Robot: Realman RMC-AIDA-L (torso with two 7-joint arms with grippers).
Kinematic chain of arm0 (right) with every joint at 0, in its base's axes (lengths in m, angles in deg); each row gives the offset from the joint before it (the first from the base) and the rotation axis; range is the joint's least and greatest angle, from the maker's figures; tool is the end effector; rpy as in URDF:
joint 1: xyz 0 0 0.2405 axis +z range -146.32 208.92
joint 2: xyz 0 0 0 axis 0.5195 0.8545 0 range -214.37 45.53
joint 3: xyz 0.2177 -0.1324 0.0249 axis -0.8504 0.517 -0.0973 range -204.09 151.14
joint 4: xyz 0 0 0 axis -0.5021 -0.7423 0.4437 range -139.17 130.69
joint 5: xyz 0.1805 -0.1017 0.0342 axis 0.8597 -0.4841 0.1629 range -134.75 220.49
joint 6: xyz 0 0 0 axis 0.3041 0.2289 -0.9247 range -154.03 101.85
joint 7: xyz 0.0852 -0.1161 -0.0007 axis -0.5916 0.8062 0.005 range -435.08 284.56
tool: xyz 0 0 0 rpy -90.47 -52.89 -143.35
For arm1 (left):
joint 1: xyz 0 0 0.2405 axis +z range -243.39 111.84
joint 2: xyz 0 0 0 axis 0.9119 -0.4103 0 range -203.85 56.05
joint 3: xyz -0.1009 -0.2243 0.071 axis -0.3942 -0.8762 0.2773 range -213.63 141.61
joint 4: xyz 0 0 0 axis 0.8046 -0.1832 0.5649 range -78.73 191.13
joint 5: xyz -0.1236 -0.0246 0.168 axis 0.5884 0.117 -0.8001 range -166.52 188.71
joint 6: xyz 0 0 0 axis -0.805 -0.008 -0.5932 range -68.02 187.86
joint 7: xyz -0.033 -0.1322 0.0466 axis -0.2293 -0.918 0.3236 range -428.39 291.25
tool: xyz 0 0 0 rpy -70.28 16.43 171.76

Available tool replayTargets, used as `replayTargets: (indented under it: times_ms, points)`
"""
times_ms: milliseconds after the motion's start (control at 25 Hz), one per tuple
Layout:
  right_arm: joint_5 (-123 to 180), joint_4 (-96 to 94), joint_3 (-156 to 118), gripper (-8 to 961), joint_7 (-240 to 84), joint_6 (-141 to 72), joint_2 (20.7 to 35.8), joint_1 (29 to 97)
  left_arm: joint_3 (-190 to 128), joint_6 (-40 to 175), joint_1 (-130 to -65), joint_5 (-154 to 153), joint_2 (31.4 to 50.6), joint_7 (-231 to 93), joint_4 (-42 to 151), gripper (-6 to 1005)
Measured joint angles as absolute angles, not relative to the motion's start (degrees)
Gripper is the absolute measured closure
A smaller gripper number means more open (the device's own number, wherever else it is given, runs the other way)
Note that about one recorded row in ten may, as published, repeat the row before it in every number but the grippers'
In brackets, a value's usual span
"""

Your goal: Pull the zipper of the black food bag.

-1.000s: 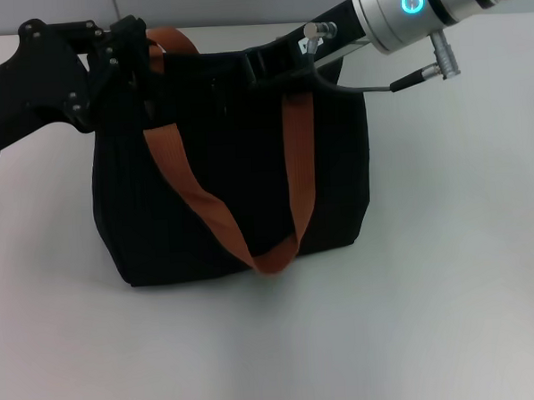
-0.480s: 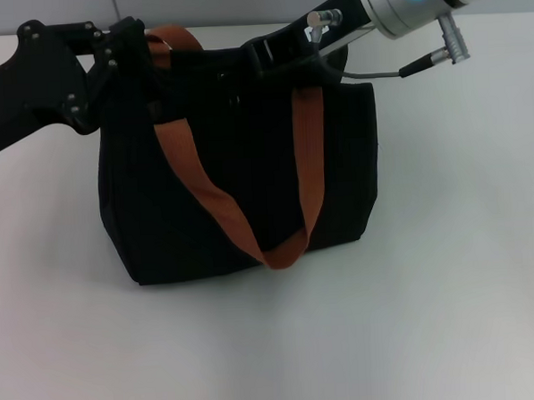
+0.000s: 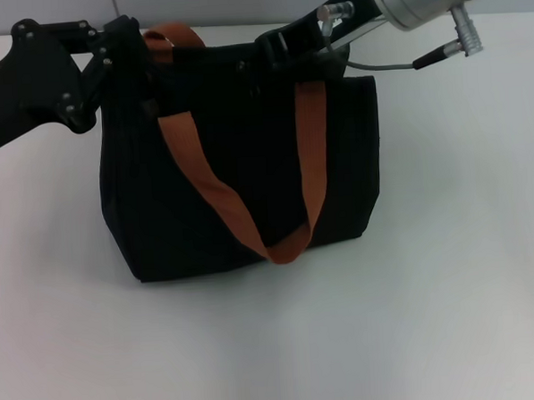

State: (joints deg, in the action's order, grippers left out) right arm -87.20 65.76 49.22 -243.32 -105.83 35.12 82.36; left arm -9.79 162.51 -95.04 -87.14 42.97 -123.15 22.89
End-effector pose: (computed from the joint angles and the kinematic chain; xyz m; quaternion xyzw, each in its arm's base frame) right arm 0.0488 0.3962 -0.0182 -0.8963 0.4255 0.0435 0.1169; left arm -0.2499 0.3243 0.0625 -0.8722 -0.0170 -0.4102 0.2658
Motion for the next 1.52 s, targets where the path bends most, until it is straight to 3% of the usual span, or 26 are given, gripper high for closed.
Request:
replayTargets:
  times_ms: [840, 1160, 1520]
  points:
    - [-89.9, 74.6, 43.1, 954, -243.4, -107.8, 35.15, 75.6, -10.4, 162.5, -94.9, -86.4, 42.79, -123.1, 22.9, 882]
    - [-69.3, 73.6, 34.3, 905, -225.4, -107.8, 34.97, 67.5, -10.3, 162.4, -94.5, -86.4, 43.02, -123.4, 23.3, 881]
    - [-44.6, 54.7, 25.6, 671, -189.7, -120.2, 34.67, 59.8, -10.2, 160.9, -93.5, -86.5, 43.37, -128.7, 23.6, 879]
